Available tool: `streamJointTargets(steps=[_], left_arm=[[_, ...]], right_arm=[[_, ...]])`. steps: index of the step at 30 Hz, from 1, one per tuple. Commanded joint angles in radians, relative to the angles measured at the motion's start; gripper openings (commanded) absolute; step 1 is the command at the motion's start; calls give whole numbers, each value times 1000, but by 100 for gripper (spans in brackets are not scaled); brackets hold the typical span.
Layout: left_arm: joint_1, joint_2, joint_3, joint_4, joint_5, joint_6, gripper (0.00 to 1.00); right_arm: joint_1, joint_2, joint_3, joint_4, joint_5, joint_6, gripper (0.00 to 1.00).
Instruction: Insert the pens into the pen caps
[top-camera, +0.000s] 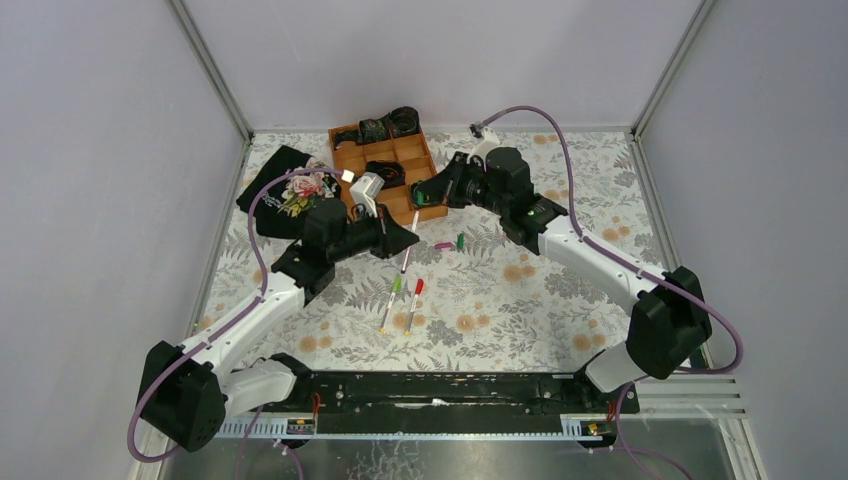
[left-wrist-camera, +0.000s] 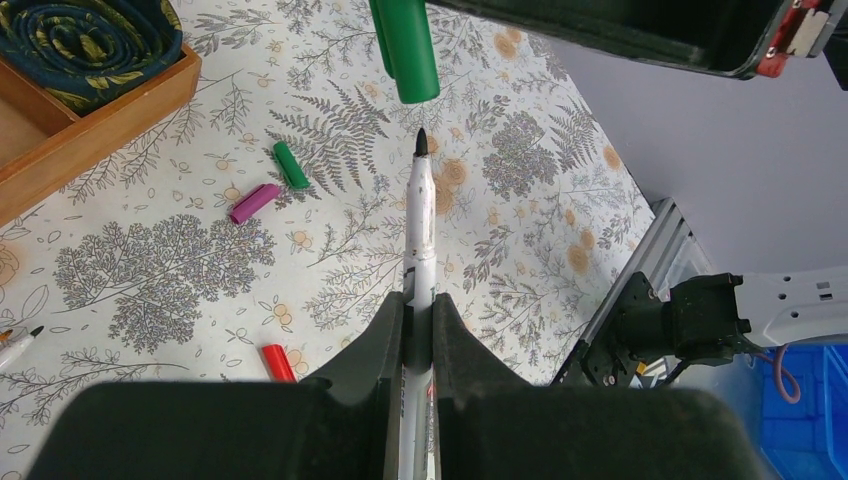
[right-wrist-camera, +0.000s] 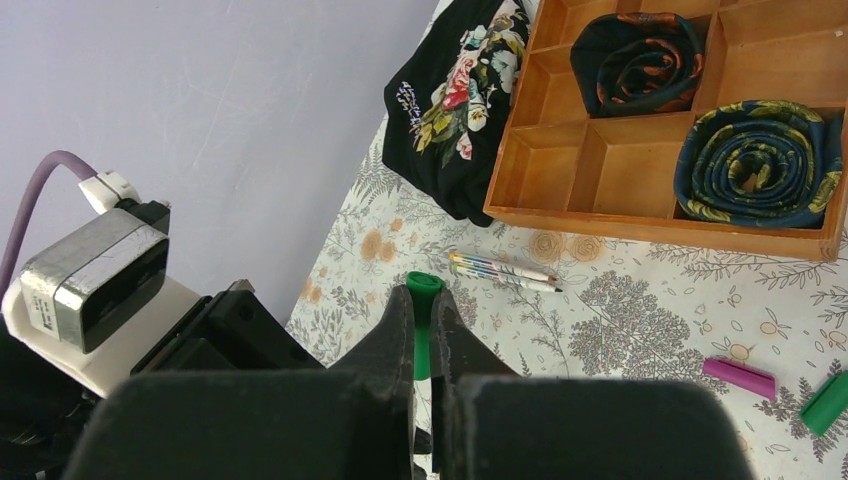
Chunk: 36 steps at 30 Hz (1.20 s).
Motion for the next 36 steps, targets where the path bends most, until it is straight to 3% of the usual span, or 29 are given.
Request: streamJointTargets(steps=[1, 36], left_arm=[[-4, -11, -8, 78, 20, 3, 0], [-4, -16, -13, 77, -3, -4, 0]], right_arm=[[4, -2, 25, 49, -27, -3, 0], [8, -76, -134, 119, -71, 63, 0]])
